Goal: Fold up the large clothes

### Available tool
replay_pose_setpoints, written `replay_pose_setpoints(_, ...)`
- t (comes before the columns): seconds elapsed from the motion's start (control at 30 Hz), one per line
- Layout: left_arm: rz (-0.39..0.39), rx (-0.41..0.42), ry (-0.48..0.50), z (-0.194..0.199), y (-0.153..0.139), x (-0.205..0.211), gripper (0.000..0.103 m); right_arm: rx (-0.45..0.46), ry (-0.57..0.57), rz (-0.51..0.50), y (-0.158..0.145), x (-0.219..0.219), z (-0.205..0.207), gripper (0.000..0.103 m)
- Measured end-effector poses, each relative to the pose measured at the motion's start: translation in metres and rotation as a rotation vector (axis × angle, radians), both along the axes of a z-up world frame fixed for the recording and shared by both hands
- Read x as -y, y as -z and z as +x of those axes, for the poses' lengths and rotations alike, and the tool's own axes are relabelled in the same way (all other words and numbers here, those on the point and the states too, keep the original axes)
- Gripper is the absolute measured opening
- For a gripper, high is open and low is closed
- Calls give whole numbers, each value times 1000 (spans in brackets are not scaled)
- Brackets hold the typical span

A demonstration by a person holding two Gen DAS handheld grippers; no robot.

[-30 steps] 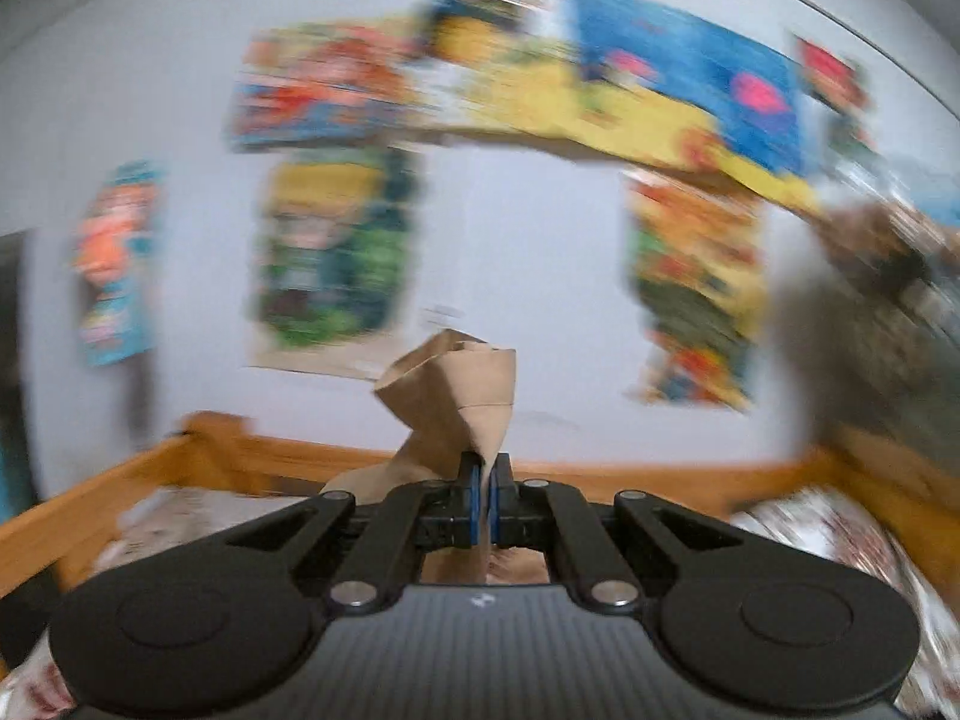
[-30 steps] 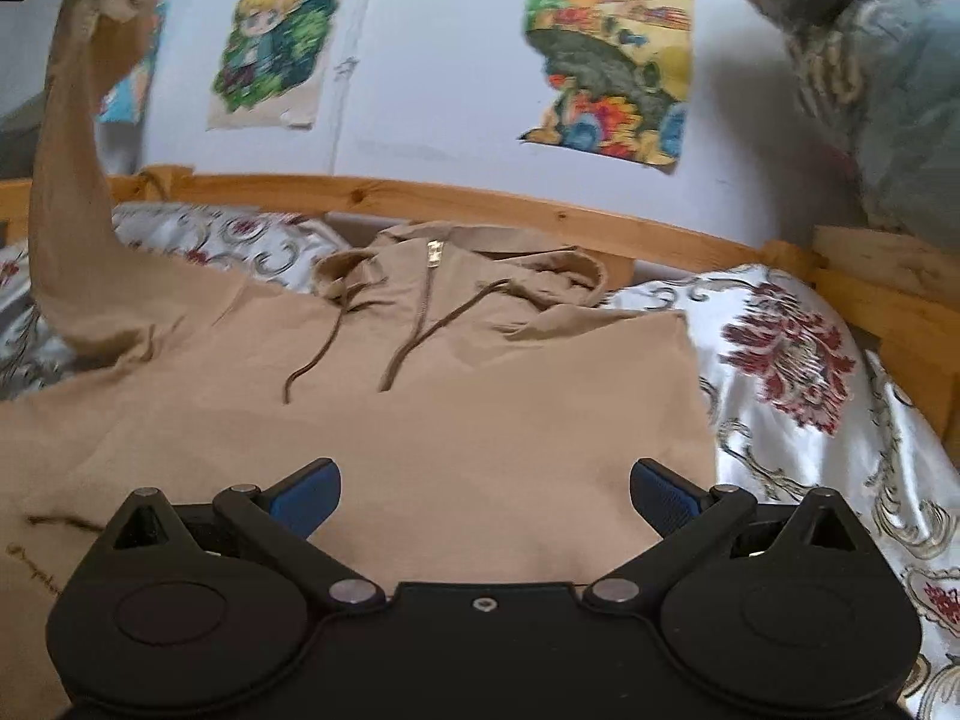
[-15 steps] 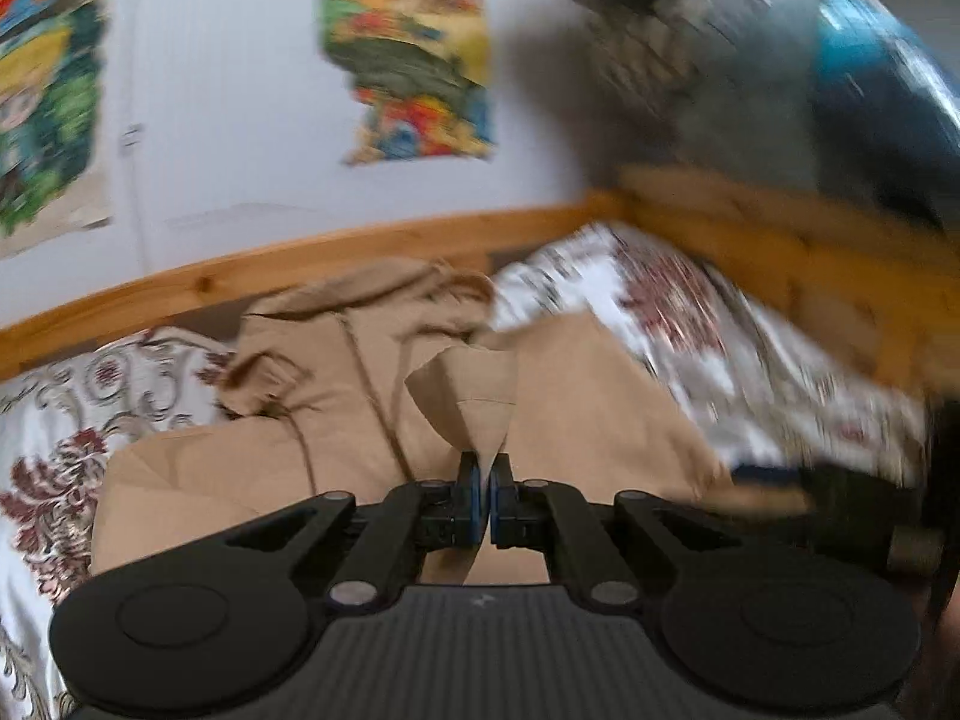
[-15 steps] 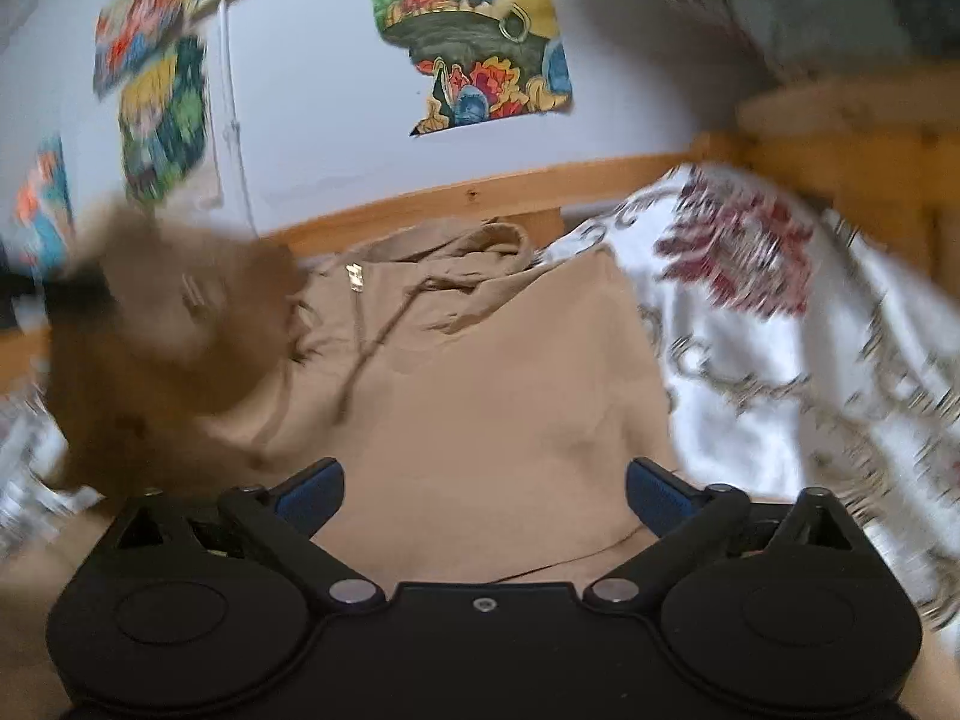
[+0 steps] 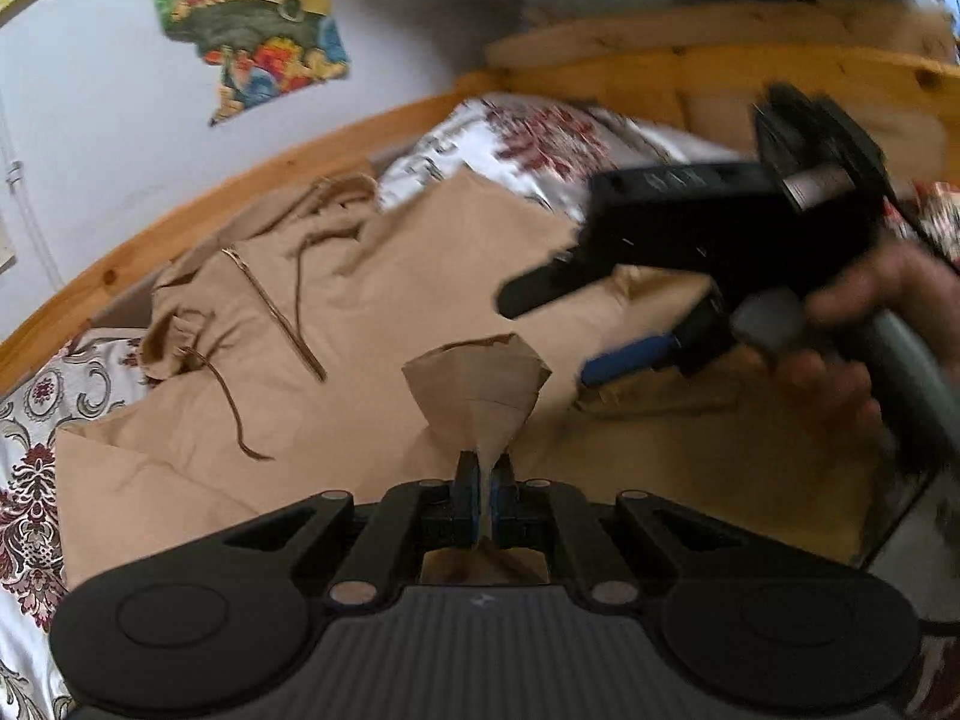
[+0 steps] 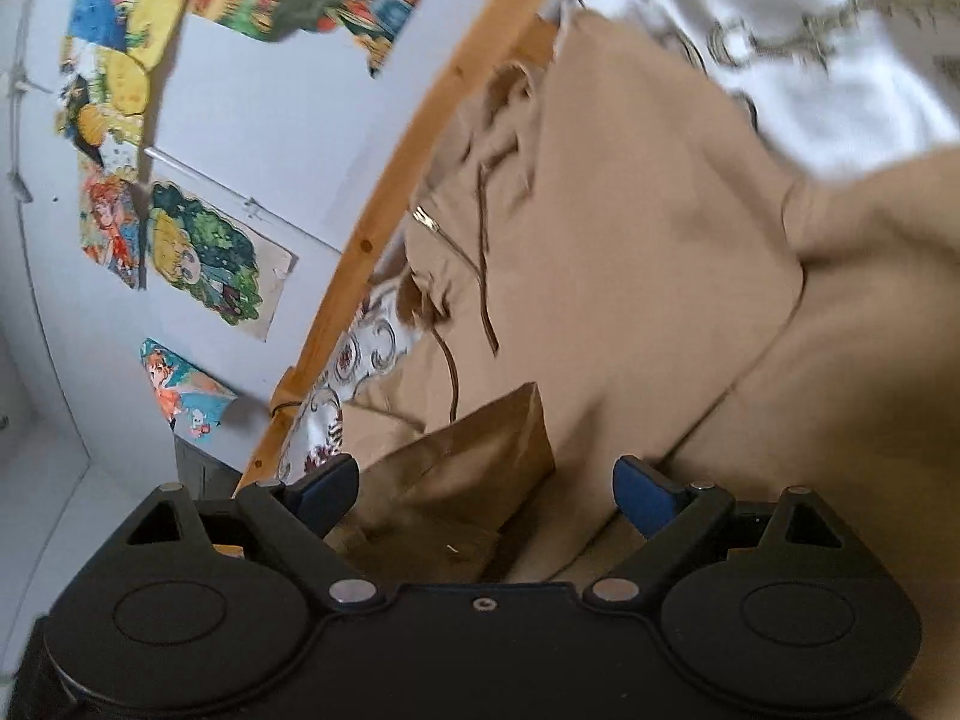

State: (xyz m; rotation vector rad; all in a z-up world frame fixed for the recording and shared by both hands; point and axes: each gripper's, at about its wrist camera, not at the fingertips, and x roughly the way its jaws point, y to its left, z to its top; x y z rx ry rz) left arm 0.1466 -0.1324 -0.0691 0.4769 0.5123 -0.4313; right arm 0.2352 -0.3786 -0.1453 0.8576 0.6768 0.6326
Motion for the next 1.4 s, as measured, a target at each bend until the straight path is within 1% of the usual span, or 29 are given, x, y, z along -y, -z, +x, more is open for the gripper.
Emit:
replay_pose_setpoints(0.1, 33, -33, 17, -3, 8, 3, 6, 9, -37, -46, -2, -11, 0, 92)
replay_pose_setpoints(0.2, 51, -59, 17, -6, 11, 3, 12, 3, -68, -76, -2, -21, -3, 91)
replay_pose_setpoints(0.23, 48, -72, 15, -7, 11, 1, 25, 1, -67, -94, -2, -23, -4, 89)
replay_pose_setpoints(0.27, 39, -88, 13, -9, 10, -1, 44, 2, -63, -117, -2, -24, -5, 88)
replay_pose_setpoints(0.33, 22, -94, 1, -15, 7, -8, 58, 1, -53, -144, -2, -26, -6, 83)
replay_pose_setpoints(0.47, 48, -89, -54, -25, 5, -22, 59, -9, -18, -142, 1, -23, -7, 79)
replay_pose_setpoints(0.5, 56, -87, -77, -27, 4, -26, 59, -12, -5, -155, 2, -23, -8, 73)
replay_pose_setpoints(0.57, 67, -83, -136, -31, 3, -40, 60, -14, 31, -220, 1, -26, -9, 48)
replay_pose_setpoints(0.6, 67, -82, -165, -31, 2, -46, 61, -10, 53, -260, 1, -26, -11, 20)
replay_pose_setpoints(0.63, 62, -83, -204, -32, 1, -56, 62, 1, 68, -275, 0, -25, -12, 6)
replay_pose_setpoints(0.7, 50, -87, -264, -31, 0, -73, 62, 58, 94, -255, -6, -20, -16, 1)
replay_pose_setpoints(0.77, 48, -84, -324, -30, -2, -90, 62, 181, 145, -299, -25, -18, -23, 0)
replay_pose_setpoints(0.8, 51, -84, -354, -29, -3, -98, 62, 267, 185, -345, -37, -16, -27, 0)
replay_pose_setpoints(0.83, 54, -85, -385, -28, -4, -105, 62, 327, 219, -377, -46, -14, -31, 0)
replay_pose_setpoints(0.9, 48, -90, -442, -24, -6, -117, 62, 428, 300, -468, -62, -11, -34, 0)
replay_pose_setpoints(0.97, 36, -98, -494, -18, -8, -128, 62, 471, 361, -548, -67, -8, -32, 0)
replay_pose_setpoints(1.03, 35, -99, -536, -13, -8, -134, 62, 460, 399, -629, -64, -6, -25, 0)
replay_pose_setpoints(1.1, 44, -89, -572, -7, -8, -137, 62, 425, 402, -672, -56, -7, -17, 0)
replay_pose_setpoints(1.2, 39, -74, -645, 9, -11, -145, 67, 367, 398, -781, -39, -10, -8, 1)
replay_pose_setpoints(1.27, 12, -74, -699, 21, -12, -150, 68, 323, 398, -813, -34, -13, -6, 17)
replay_pose_setpoints(1.3, -2, -71, -725, 28, -13, -152, 69, 312, 399, -808, -31, -12, -9, 26)
replay_pose_setpoints(1.33, -16, -64, -752, 37, -14, -155, 71, 315, 400, -798, -30, -10, -12, 35)
replay_pose_setpoints(1.37, -26, -54, -775, 45, -15, -157, 72, 331, 399, -800, -30, -11, -16, 39)
replay_pose_setpoints(1.4, -34, -42, -795, 52, -15, -159, 73, 357, 393, -812, -31, -13, -20, 47)
